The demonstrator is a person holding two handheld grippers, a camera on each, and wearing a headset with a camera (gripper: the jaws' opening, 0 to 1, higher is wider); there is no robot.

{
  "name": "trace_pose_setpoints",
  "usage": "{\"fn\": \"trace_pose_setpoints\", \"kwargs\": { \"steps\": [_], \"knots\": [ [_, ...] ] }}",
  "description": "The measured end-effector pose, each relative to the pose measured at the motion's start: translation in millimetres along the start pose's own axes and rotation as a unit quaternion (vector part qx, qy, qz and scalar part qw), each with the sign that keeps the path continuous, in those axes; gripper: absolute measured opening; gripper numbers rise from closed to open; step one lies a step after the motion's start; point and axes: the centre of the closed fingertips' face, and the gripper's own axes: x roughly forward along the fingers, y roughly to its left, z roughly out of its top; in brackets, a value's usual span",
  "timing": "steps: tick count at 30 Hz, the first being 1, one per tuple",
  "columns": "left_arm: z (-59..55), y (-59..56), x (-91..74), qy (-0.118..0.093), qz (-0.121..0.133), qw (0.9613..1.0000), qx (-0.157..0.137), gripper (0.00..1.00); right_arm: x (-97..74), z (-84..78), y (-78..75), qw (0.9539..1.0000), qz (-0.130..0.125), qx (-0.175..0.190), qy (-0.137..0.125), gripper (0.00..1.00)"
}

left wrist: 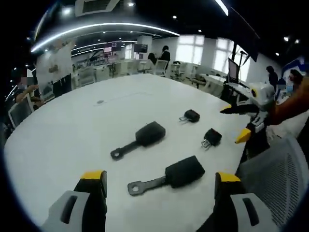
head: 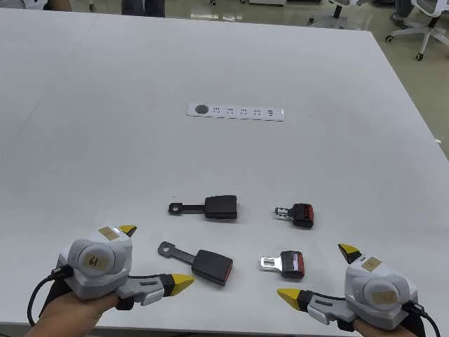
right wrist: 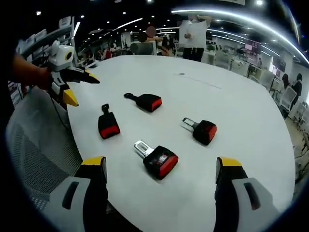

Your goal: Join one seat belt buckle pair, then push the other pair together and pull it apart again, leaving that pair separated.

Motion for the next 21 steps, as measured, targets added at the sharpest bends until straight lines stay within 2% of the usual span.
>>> {"fn": "trace_pose_setpoints", "kwargs": {
  "steps": [6,12,21],
  "knots": [
    [-3.7,1.9,-6.6,-0.001,0.006,0.9999,-0.010,0.96,-0.8,-1.0,-2.4,0.9999,-0.009,0.005,-0.004,0.98],
    [-1.8,0.8,-9.3,-0.002,0.010,0.9999,-0.014,0.96,-2.2,-3.5,-4.1,0.9998,-0.014,0.014,-0.006,0.98],
    [-7.4,5.4,-12.3,-0.002,0.014,0.9998,-0.017,0.96,-4.6,-6.1,-4.0,0.9996,-0.017,0.019,-0.006,0.98]
  ]
}}
